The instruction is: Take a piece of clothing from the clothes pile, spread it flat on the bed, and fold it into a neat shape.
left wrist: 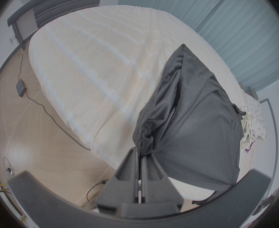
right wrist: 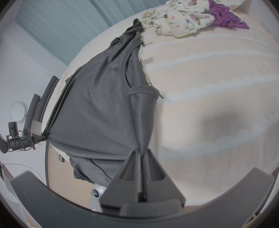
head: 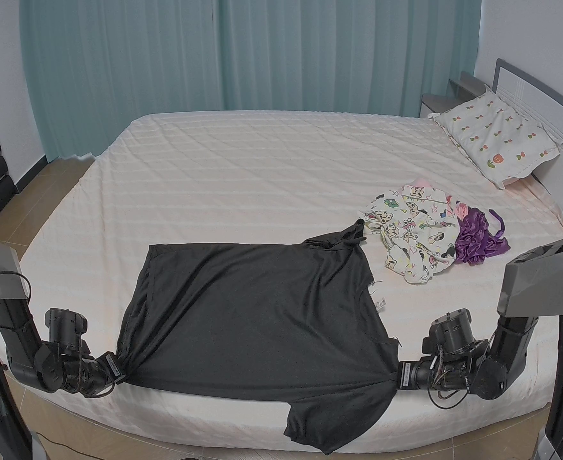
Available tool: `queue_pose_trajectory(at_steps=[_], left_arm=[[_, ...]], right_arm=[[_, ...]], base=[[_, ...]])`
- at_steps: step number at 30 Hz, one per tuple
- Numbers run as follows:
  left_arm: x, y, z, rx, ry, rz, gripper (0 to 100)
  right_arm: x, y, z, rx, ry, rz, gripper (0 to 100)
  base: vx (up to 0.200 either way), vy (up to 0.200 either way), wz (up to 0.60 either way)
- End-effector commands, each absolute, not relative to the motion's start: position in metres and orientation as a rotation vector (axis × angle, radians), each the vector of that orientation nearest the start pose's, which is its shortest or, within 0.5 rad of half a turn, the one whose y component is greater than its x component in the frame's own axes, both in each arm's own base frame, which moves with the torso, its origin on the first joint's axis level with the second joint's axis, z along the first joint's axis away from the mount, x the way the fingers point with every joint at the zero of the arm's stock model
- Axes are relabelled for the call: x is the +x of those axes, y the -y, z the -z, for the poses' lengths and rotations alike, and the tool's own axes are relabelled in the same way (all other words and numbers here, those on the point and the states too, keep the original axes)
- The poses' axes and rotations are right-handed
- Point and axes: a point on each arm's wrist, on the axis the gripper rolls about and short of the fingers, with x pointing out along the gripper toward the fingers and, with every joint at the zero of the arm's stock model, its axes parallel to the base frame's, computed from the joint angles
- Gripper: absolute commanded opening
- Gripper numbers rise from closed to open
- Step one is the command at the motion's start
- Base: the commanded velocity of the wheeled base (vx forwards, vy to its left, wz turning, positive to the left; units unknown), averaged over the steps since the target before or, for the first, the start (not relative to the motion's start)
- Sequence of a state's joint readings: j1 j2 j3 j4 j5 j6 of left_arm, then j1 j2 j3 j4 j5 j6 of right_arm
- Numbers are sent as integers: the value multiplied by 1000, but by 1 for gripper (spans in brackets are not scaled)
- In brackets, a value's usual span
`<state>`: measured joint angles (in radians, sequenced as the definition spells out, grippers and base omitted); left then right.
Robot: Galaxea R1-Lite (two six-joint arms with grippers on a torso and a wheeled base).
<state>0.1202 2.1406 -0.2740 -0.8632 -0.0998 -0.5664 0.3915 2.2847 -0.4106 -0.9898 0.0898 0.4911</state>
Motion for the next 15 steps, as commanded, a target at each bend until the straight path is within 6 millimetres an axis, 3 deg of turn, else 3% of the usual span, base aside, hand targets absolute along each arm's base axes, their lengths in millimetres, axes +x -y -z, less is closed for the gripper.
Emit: queue_pose_trajectory(at_steps=[1,6,13,14,15], left_arm=[[225,-25,26,-592,-1015,-295,0],[213,-23,28,-540,-1061,-272,0],[205,-22,30,-492,-1097,-254,0],[203,-21,30,-487,-1102,-251,0],[202,-21,31,-476,-1109,-249,0]], right_arm=[[245,-90,31,305,-979,-194,0],[235,-76,35,264,-1020,-170,0],[235,-68,41,261,-1040,-142,0],[235,-68,42,252,-1044,-146,100],[236,-69,44,245,-1044,-153,100]], base=[[0,0,0],[0,0,0],[0,0,0],[0,0,0],[0,0,0]])
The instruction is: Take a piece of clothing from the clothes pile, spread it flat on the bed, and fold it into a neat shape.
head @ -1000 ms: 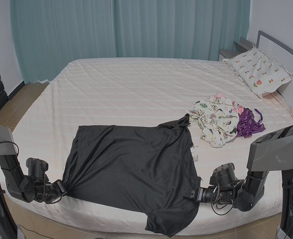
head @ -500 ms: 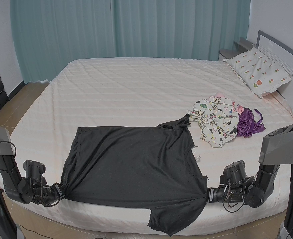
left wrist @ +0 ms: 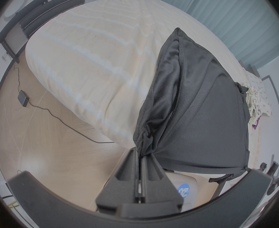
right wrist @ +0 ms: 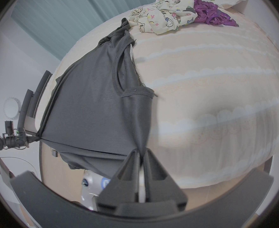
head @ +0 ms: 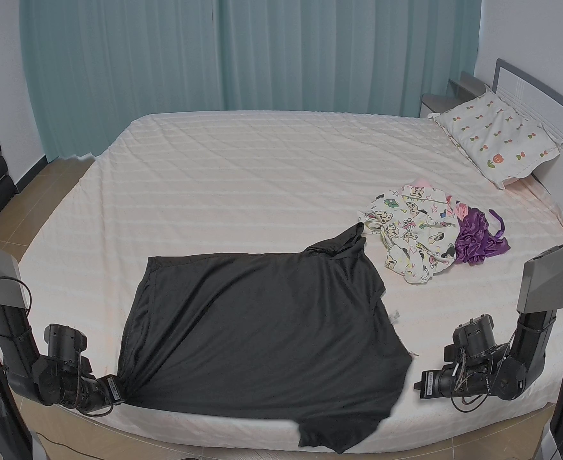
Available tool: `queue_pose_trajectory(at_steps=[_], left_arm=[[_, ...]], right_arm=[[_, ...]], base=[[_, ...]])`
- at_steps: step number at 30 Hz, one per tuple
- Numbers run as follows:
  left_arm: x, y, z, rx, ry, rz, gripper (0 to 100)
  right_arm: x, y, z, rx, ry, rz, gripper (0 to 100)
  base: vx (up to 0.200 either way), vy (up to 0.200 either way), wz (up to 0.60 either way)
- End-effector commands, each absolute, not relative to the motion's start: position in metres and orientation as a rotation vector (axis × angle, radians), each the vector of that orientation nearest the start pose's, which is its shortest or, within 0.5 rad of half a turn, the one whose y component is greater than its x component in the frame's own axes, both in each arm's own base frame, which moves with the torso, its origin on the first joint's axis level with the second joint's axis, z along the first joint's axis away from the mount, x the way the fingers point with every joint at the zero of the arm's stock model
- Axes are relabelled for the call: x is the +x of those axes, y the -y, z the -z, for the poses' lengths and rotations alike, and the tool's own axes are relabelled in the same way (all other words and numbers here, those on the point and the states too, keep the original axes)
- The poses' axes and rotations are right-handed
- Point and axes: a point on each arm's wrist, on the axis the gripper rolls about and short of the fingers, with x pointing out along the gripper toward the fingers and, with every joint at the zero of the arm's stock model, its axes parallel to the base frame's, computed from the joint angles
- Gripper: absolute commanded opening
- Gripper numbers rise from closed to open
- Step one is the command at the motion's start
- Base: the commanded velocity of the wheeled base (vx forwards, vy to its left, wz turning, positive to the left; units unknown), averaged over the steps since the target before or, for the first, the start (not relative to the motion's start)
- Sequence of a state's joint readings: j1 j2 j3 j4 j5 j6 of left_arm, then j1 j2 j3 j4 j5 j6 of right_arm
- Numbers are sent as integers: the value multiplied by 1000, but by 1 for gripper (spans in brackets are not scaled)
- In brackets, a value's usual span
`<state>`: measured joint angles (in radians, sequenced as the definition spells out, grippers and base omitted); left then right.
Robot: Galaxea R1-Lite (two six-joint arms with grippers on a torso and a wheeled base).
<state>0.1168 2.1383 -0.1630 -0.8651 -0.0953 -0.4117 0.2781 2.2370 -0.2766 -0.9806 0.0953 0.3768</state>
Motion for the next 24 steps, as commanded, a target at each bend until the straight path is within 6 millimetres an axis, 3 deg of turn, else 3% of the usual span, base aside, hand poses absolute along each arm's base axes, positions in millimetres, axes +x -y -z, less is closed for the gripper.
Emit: queue_pose_trajectory(at_steps=[1,5,15,19,24], left_arm=[[200,-21,31,-465,-1114,-245,100],[200,-21,31,-456,-1113,-239,100],[209,-35,7,-490,-970,-264,100],[231,-43,-13,-550,-853,-222,100],[262,-38,-30,-667,-776,-210,100]], right_arm=[[237,-70,45,242,-1044,-156,100],[241,-72,47,242,-1035,-162,100],[252,-72,25,393,-933,-185,100],[263,-75,22,482,-899,-193,100],[275,-79,14,542,-856,-189,100]], base=[[0,0,0],[0,0,0],[0,0,0],[0,0,0],[0,0,0]])
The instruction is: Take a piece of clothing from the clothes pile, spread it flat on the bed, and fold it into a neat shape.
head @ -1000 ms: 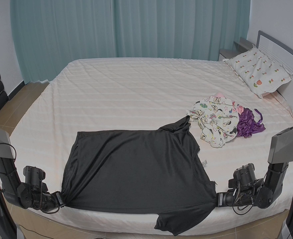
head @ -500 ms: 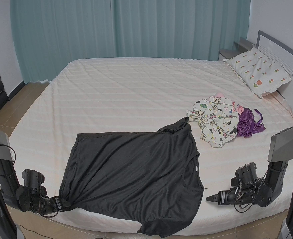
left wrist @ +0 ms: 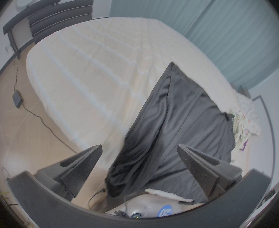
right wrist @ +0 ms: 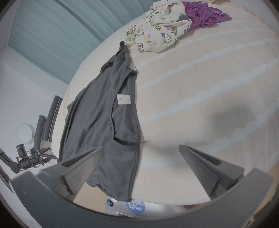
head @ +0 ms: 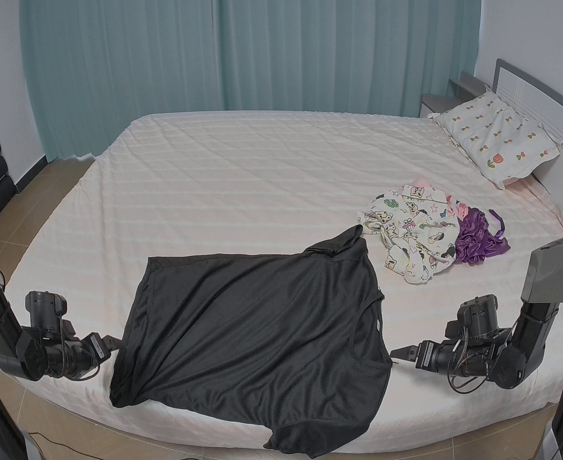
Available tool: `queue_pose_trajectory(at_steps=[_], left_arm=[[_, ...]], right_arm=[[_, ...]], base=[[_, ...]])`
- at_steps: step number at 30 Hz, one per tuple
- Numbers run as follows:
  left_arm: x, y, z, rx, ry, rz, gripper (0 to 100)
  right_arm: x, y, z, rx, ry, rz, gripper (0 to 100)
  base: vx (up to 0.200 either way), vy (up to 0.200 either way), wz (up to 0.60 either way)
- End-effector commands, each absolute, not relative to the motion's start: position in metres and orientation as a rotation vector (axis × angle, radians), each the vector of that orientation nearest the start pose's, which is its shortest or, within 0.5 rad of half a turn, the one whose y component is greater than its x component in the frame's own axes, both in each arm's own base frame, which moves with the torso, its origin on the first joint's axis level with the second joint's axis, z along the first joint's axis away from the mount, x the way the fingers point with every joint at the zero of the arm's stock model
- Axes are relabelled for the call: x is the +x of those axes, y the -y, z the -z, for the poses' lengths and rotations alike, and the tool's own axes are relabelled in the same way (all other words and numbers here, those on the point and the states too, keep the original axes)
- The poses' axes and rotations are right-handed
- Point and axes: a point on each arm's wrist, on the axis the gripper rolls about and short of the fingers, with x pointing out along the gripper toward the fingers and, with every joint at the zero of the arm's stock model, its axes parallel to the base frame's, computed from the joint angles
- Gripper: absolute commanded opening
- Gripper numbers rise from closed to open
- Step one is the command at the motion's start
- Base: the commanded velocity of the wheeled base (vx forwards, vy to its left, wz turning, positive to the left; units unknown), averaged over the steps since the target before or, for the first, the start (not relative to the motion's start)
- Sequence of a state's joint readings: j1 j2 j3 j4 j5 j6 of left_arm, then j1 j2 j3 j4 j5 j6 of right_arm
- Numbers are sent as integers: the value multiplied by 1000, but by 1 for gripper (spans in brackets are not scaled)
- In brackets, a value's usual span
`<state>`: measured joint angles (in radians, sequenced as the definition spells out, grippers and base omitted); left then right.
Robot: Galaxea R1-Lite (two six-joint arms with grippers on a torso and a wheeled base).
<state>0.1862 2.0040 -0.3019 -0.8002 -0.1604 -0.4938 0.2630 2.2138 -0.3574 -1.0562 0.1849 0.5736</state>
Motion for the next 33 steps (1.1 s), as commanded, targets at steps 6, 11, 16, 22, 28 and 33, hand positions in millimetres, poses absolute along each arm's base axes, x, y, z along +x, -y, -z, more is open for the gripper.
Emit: queue_pose_trajectory(at_steps=[6,11,16,22,28,33], left_arm=[[285,-35,-40,-723,-738,-196,100],[285,-34,-39,-749,-758,-143,100],[287,-34,-31,-768,-789,-135,100],[288,-34,-19,-777,-825,-147,100],[290,-35,-21,-815,-813,-162,100],[293,-35,-21,-836,-804,-167,100]], right_arm=[[279,-83,11,562,-834,-205,100],[280,-83,7,653,-789,-191,100],[274,-82,8,689,-790,-182,100],[271,-82,10,692,-804,-194,100],[268,-83,11,702,-816,-194,100],[266,-86,11,703,-822,-202,100]], base=[[0,0,0],[120,0,0],[200,0,0],[133,0,0],[0,0,0],[0,160,0]])
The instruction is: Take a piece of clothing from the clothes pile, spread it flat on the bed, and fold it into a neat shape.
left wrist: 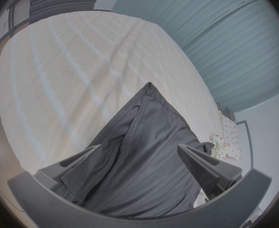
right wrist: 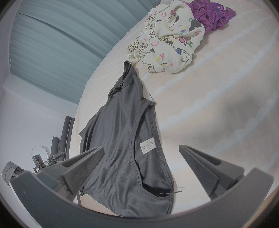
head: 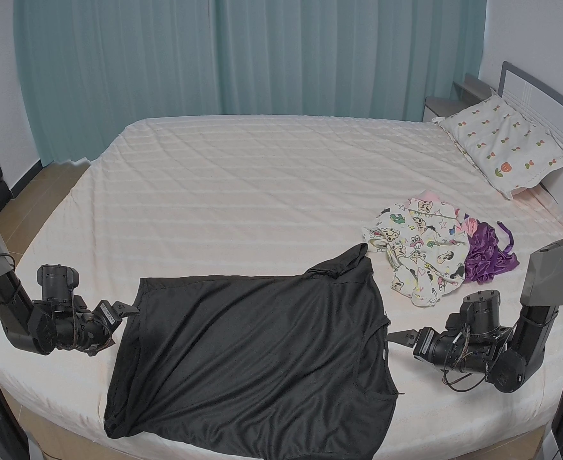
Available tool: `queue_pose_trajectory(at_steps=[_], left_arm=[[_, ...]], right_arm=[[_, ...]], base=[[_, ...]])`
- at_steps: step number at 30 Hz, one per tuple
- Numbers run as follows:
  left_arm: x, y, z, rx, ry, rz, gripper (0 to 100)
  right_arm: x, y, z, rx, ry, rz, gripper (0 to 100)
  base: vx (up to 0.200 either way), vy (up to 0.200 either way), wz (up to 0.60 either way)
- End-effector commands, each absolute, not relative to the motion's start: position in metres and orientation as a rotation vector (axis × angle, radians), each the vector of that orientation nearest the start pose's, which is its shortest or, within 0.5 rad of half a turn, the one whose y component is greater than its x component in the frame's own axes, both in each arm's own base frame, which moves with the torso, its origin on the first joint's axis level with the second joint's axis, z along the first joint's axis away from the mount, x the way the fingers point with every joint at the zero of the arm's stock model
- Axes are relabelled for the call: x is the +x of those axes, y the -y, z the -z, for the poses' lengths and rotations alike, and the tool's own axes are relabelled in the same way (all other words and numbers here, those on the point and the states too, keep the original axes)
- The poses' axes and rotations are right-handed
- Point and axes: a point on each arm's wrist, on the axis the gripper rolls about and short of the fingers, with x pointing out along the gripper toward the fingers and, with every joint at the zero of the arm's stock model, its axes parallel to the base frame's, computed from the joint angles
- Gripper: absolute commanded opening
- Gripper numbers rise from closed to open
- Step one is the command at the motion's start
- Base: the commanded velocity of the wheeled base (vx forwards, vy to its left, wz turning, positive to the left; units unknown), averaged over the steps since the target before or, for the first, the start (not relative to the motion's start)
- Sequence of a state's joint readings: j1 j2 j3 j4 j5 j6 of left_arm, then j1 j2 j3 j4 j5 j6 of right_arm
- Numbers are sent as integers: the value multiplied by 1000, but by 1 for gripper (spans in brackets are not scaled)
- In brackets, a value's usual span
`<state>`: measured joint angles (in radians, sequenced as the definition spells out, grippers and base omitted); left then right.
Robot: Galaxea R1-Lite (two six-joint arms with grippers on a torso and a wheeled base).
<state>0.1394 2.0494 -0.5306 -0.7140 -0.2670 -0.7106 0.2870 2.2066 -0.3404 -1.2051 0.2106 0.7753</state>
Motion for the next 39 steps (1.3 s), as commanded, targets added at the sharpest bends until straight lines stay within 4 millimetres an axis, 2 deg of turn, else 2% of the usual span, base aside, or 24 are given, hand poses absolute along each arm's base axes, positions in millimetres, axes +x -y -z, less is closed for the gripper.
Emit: queue_pose_trajectory(at_steps=[1,11,20,26,28,33,35,39], left_arm=[[294,-36,-21,-837,-804,-169,100],[296,-36,-16,-840,-815,-174,100],[295,-36,-17,-841,-818,-177,100],[296,-33,-19,-839,-812,-163,100],[297,-26,-20,-840,-816,-144,100],[307,-8,-25,-879,-803,-107,100],[317,2,-27,-876,-794,-73,100],[343,15,-16,-846,-789,-41,100]], right_arm=[[266,-86,11,703,-822,-202,100],[266,-86,11,703,-822,-202,100],[265,-88,11,702,-825,-208,100],[265,-89,10,701,-823,-212,100],[265,-89,9,701,-822,-213,100],[265,-90,9,700,-821,-216,100],[264,-90,10,699,-825,-216,100],[264,-90,9,699,-825,-216,100]], base=[[0,200,0],[0,200,0],[0,0,0],[200,0,0],[200,0,0],[40,0,0],[0,0,0],[0,0,0]])
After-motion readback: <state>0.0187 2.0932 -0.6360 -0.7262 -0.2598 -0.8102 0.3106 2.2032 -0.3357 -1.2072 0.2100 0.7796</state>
